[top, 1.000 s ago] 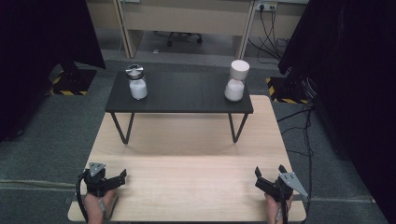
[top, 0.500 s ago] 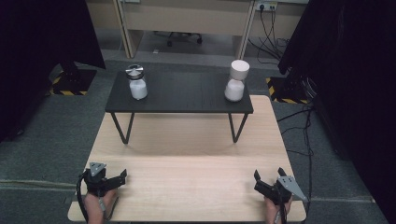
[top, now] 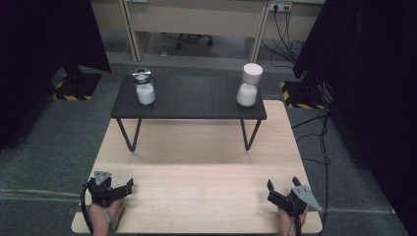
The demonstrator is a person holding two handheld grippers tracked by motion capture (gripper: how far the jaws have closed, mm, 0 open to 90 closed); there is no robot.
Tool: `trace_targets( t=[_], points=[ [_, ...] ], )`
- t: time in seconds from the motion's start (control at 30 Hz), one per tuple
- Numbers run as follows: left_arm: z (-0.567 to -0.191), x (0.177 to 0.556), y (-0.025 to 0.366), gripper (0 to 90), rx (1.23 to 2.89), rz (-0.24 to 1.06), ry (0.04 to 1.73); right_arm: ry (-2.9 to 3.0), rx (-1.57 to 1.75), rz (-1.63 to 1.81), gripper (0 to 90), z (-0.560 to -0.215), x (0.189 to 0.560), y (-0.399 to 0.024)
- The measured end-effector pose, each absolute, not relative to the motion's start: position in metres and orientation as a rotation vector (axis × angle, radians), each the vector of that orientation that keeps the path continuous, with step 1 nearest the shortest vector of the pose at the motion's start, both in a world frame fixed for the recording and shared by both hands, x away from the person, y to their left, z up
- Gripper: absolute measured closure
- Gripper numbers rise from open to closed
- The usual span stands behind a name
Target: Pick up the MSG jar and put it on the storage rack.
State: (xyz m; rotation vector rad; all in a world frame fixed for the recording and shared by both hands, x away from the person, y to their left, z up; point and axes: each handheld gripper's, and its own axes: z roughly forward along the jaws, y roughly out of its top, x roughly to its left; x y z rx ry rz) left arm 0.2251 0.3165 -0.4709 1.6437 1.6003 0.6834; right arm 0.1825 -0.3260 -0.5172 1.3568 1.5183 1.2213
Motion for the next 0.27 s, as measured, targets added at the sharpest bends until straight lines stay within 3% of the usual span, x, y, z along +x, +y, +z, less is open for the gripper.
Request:
trace_targets(
  t=[0.27],
  points=[
    [-0.4712, 0.2246, 0.3171, 0.0, 1.64, 0.682, 1.598, 1.528, 1.346, 1.209, 0.3, -0.517, 0.1822, -0.3242]
  ],
)
